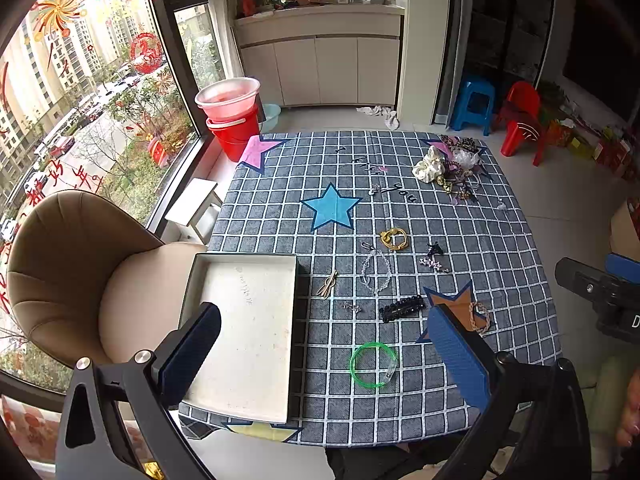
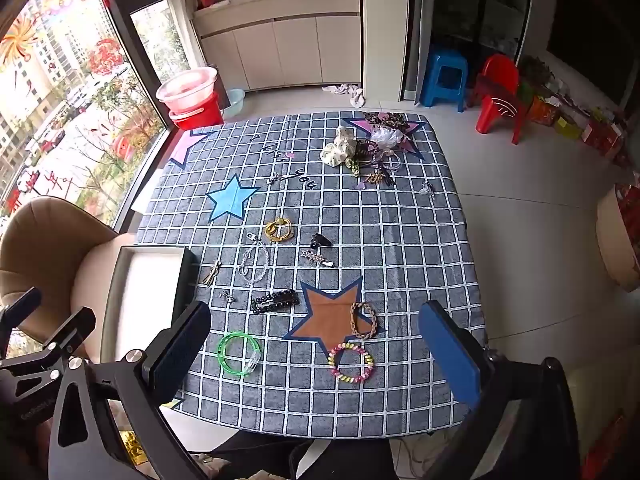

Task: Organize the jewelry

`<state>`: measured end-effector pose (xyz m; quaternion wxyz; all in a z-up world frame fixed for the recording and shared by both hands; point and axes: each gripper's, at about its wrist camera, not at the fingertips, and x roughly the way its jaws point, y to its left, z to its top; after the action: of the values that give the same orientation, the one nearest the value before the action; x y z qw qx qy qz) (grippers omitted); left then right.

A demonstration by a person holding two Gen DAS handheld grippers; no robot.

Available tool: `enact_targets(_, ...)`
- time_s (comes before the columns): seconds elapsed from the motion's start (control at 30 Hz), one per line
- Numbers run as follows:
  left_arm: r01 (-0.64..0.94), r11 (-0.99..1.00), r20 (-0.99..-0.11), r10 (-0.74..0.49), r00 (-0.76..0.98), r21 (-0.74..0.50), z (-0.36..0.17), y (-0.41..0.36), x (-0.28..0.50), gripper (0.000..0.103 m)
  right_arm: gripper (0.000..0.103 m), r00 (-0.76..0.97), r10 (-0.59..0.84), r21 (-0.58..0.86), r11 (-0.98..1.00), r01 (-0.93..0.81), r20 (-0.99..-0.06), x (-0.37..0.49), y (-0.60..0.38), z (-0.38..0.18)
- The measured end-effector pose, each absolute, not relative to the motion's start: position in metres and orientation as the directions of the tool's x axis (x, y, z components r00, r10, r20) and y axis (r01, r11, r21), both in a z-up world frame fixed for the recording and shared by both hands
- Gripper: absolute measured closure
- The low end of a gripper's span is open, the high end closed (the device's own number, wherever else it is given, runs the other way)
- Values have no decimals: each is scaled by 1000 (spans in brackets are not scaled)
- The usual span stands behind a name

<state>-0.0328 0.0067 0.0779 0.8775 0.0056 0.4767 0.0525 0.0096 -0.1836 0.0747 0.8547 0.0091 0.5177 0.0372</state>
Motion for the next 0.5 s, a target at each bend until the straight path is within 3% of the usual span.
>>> enact_targets(0.5,-103,993,-843,96,530,48,75,10,-34,0,0,468,65,45,998,-54,-881,7,-186,76)
